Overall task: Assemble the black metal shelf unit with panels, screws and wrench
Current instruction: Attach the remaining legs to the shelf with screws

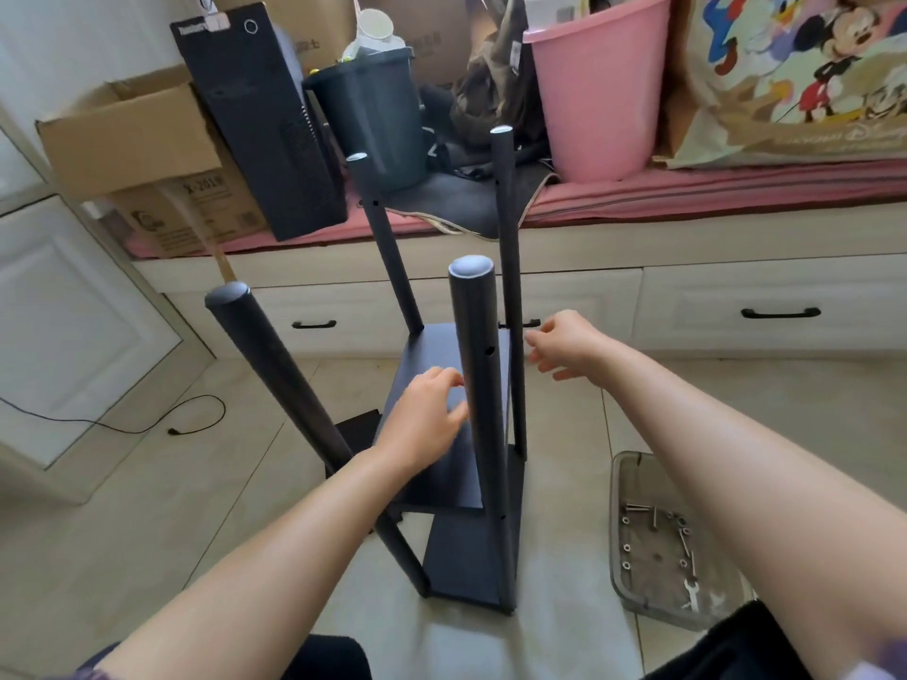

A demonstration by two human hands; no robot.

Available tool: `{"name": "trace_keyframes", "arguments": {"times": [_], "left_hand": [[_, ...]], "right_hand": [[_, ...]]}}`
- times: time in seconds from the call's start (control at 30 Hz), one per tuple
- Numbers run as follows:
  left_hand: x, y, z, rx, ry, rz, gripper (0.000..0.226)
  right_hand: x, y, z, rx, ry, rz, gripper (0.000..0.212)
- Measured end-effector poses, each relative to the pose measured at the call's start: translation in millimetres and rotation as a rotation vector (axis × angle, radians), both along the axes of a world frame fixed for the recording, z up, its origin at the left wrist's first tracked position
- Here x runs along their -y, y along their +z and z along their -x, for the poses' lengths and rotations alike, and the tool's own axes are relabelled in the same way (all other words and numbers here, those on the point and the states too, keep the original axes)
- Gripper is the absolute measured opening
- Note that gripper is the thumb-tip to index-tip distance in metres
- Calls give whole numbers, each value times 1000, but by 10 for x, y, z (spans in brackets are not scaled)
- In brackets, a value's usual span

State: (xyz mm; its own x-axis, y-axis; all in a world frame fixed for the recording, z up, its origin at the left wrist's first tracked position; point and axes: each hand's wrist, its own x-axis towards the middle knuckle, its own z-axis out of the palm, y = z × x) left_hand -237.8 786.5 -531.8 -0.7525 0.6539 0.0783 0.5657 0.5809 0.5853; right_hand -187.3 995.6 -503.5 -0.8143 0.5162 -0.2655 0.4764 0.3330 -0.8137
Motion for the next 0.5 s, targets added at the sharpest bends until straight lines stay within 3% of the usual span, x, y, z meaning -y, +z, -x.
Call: {"name": "trace_keyframes", "arguments": {"times": [0.13, 0.2, 0.3, 0.4, 0.5], "left_hand": [[-260, -160, 236, -61, -7, 85, 12], [-402, -230, 311, -15, 29, 117, 18], [-580, -350, 371, -84, 3, 309, 67], [-736, -309, 396, -113, -11, 388, 75], [-826, -266, 390, -103, -24, 404, 76]], "right_hand": [[-70, -36, 193, -43, -25, -9, 37], [-120, -47, 329, -64, -36, -5, 36], [-175, -144, 496, -97, -20, 35, 41], [-223, -274, 618, -169, 30, 117, 48], [-290, -306, 675, -202, 55, 250, 40]]}}
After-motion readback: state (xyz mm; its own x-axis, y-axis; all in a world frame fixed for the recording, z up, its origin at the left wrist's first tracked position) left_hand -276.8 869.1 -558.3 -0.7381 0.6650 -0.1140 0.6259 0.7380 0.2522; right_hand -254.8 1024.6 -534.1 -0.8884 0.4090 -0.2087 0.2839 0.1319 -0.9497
